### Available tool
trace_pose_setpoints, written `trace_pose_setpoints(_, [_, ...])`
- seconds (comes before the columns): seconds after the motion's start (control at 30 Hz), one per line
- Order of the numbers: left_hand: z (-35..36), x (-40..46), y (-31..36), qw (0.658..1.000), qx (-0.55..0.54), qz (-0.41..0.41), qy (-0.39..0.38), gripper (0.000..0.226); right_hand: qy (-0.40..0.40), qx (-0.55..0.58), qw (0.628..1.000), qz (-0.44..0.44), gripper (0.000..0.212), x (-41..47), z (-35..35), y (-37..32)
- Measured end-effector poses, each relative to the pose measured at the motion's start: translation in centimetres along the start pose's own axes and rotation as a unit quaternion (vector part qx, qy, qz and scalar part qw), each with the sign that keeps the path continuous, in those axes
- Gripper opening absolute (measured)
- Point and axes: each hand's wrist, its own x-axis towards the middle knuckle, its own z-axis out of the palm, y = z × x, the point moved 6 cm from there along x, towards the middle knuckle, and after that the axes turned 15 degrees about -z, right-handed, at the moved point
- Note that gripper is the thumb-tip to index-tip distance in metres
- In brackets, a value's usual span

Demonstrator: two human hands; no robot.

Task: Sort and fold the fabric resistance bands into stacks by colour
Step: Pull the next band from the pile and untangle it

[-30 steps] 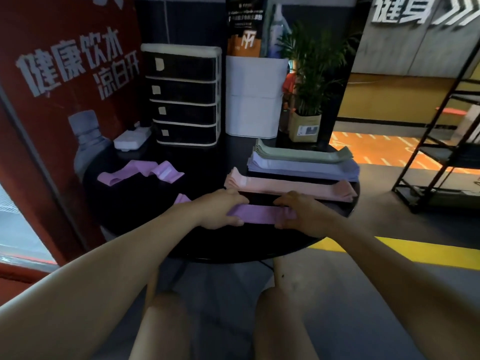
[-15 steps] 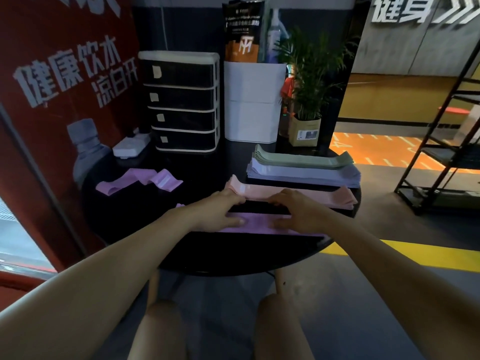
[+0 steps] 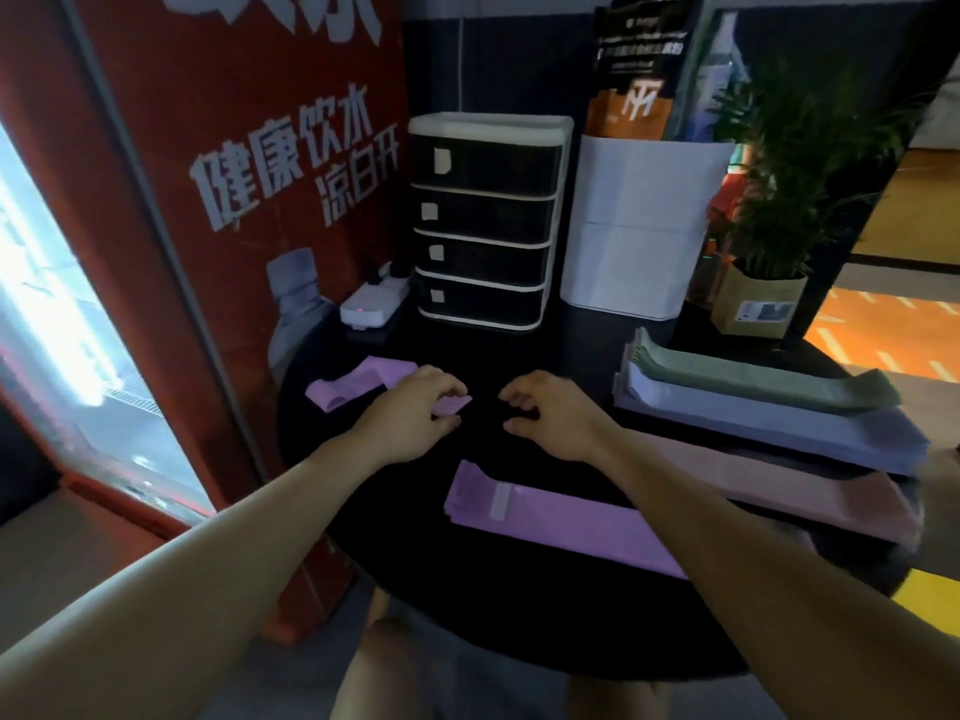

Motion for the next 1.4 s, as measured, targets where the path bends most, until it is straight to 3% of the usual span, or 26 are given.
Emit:
trace_pose_setpoints(0.23, [0.1,1.3,-3.6,1.000,0.005,-0.016,0.000,0.038,0.030,0.018,0.998,0.053,0.023,4.9,3.4,1.4])
trace_pose_setpoints(0.43, [0.9,1.7,-4.9,1.000,0.012,-0.010,-0.014,0.047,0.031,0.011,0.994,0.104,0.033,6.9,4.6,2.8])
trace_pose_setpoints(0.77, [1.0,2.1,-5.5,1.000,0.004,-0.006,-0.012,0.041,0.002,0.037,0.989,0.146,0.007,7.9,5.7,2.9])
trace_pose_setpoints(0.9, [-0.4,2.4,-4.3,0.998,-0.069,-0.011,0.003,0.034,0.085,0.143,0.976,0.139,0.018,7.9,3.4,2.3])
trace_pose_setpoints(1.03, [-2.9,2.9,-1.1,0.992,-0.121,0.005,0.036,0.039,0.170,0.358,0.901,0.175,0.014,8.0,0.3,1.0])
trace_pose_setpoints(1.13, [-5.2,3.3,1.2,0.987,-0.132,0.011,0.094,0.031,0.192,0.420,0.870,0.172,0.009,8.0,-1.9,-0.5])
trace_pose_setpoints(1.23, [-7.8,3.6,3.4,0.979,-0.131,0.053,0.144,0.008,0.202,0.425,0.870,0.145,0.006,7.9,-4.1,-1.6])
trace_pose_setpoints(1.4, [-11.4,3.9,5.8,0.977,-0.101,0.094,0.162,0.010,0.215,0.376,0.898,0.080,0.009,7.2,-7.9,-2.4])
